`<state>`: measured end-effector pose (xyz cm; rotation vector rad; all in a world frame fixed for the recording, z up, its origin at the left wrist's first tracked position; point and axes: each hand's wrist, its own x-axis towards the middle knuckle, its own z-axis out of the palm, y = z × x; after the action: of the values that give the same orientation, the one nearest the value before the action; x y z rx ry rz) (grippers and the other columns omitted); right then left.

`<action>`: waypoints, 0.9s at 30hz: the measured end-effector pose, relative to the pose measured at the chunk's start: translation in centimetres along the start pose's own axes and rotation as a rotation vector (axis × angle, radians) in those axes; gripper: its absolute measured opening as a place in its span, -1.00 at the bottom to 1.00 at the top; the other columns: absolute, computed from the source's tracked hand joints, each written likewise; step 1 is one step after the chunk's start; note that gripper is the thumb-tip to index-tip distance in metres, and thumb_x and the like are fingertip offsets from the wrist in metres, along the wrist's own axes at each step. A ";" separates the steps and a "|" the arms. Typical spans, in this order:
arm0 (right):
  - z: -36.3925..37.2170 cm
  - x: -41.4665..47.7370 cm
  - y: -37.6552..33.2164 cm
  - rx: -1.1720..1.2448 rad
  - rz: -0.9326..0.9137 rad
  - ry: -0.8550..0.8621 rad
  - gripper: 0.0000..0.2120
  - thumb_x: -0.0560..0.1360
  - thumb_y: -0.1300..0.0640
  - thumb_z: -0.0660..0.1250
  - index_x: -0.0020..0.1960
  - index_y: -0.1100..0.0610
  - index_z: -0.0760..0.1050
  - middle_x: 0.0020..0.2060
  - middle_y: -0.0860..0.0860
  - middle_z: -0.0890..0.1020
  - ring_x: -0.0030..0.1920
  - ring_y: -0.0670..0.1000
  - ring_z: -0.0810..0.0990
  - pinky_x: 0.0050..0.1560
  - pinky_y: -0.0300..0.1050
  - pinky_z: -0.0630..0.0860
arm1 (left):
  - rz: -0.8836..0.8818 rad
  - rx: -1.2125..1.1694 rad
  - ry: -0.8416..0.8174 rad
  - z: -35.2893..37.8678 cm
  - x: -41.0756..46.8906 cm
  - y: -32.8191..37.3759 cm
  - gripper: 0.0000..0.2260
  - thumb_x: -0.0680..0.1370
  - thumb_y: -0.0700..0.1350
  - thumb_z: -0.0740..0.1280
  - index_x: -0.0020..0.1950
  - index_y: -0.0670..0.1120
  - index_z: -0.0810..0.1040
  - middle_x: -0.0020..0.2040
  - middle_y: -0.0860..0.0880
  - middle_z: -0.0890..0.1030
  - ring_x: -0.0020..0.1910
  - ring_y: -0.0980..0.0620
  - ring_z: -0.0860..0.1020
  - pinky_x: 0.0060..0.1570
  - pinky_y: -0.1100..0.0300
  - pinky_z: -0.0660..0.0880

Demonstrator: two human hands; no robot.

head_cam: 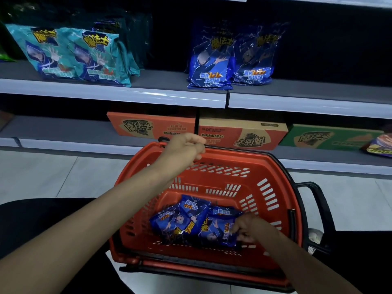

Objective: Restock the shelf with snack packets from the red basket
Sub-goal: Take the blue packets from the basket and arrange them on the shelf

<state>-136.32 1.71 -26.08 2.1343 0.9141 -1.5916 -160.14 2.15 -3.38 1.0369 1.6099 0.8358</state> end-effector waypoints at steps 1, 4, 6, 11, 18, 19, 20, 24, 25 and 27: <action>-0.4 -0.8 0.0 0.026 0.012 -0.028 -0.75 0.50 0.38 0.48 0.13 0.25 0.52 -0.03 0.13 0.63 -0.10 0.05 0.66 -0.27 -0.22 0.59 | 0.001 0.003 -0.002 0.1 0.0 0.0 -0.83 0.66 -0.16 0.33 0.21 0.00 0.63 0.10 0.00 0.70 0.10 0.05 0.67 0.18 0.08 0.60; -1.8 -2.6 -0.2 0.088 -0.019 -0.025 -0.69 0.46 0.38 0.51 0.15 0.24 0.54 0.12 0.13 0.66 -0.07 0.05 0.67 -0.46 -0.23 0.53 | -0.002 0.007 -0.005 0.5 0.1 0.2 -0.84 0.65 -0.17 0.35 0.18 0.02 0.64 0.09 0.00 0.70 0.08 0.06 0.67 0.19 0.06 0.60; -2.9 -4.1 -0.3 0.134 -0.049 -0.017 -0.74 0.43 0.40 0.53 0.06 0.24 0.56 0.03 0.12 0.69 -0.08 0.05 0.66 -0.47 -0.23 0.53 | -0.004 0.009 -0.006 0.7 0.1 0.2 -0.85 0.64 -0.16 0.35 0.16 0.02 0.64 0.08 0.00 0.70 0.06 0.07 0.67 0.19 0.06 0.59; -6.2 -9.1 -0.1 0.275 -0.174 -0.065 -0.73 0.42 0.42 0.53 0.09 0.28 0.61 -0.02 0.15 0.74 -0.11 0.04 0.65 -0.41 -0.20 0.54 | -0.010 0.040 -0.006 1.2 0.2 0.2 -0.86 0.66 -0.17 0.32 0.17 0.02 0.62 0.09 0.00 0.68 0.05 0.08 0.65 0.08 0.16 0.54; -9.9 -15.3 1.0 0.406 -0.473 -0.097 -0.58 0.43 0.32 0.56 0.25 0.13 0.61 0.01 0.06 0.77 -0.10 -0.03 0.67 -0.24 -0.20 0.53 | -0.056 0.050 0.006 1.4 0.4 -0.3 -0.88 0.68 -0.09 0.32 0.19 -0.03 0.61 0.08 -0.01 0.67 0.07 0.02 0.64 0.17 0.09 0.55; -10.2 -15.9 1.1 0.430 -0.519 -0.118 -0.60 0.44 0.31 0.54 0.26 0.12 0.62 0.05 0.06 0.77 -0.04 -0.01 0.68 -0.15 -0.17 0.52 | -0.062 0.045 0.001 1.4 0.5 -0.4 -0.88 0.68 -0.06 0.33 0.18 -0.03 0.60 0.08 -0.01 0.67 0.08 0.02 0.64 0.15 0.11 0.55; -10.5 -16.6 1.0 0.457 -0.557 -0.142 -0.61 0.46 0.30 0.53 0.26 0.11 0.62 0.08 0.06 0.76 0.04 0.01 0.69 -0.06 -0.14 0.51 | -0.061 0.043 -0.006 1.4 0.5 -0.5 -0.86 0.67 -0.01 0.34 0.18 -0.02 0.60 0.09 0.00 0.67 0.09 0.03 0.64 0.12 0.12 0.54; -10.9 -17.1 0.9 0.566 -0.662 -0.232 -0.45 0.37 0.21 0.62 0.33 0.04 0.61 0.21 0.06 0.72 0.32 0.11 0.64 0.45 0.10 0.40 | -0.081 0.042 -0.028 1.8 0.1 -0.7 -0.67 0.60 0.24 0.36 0.22 0.04 0.60 0.20 0.02 0.65 0.19 0.02 0.61 0.34 -0.02 0.49; -10.9 -17.0 0.8 0.598 -0.681 -0.244 -0.41 0.33 0.20 0.64 0.33 0.04 0.61 0.22 0.07 0.71 0.32 0.12 0.63 0.48 0.11 0.38 | -0.085 0.032 -0.041 1.8 0.0 -0.6 -0.59 0.54 0.33 0.37 0.23 0.08 0.61 0.23 0.05 0.65 0.23 0.01 0.61 0.41 -0.09 0.44; -10.6 -17.2 0.5 0.652 -0.725 -0.248 -0.43 0.33 0.22 0.64 0.31 0.04 0.63 0.21 0.08 0.72 0.27 0.11 0.66 0.35 0.03 0.45 | -0.100 -0.022 -0.075 1.9 0.0 -0.8 -0.41 0.37 0.51 0.39 0.20 0.15 0.65 0.23 0.11 0.68 0.27 0.01 0.61 0.46 -0.18 0.38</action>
<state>-131.18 2.57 -6.53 1.9860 1.3033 -2.7586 -158.52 1.93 -4.55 0.9531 1.5727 0.7378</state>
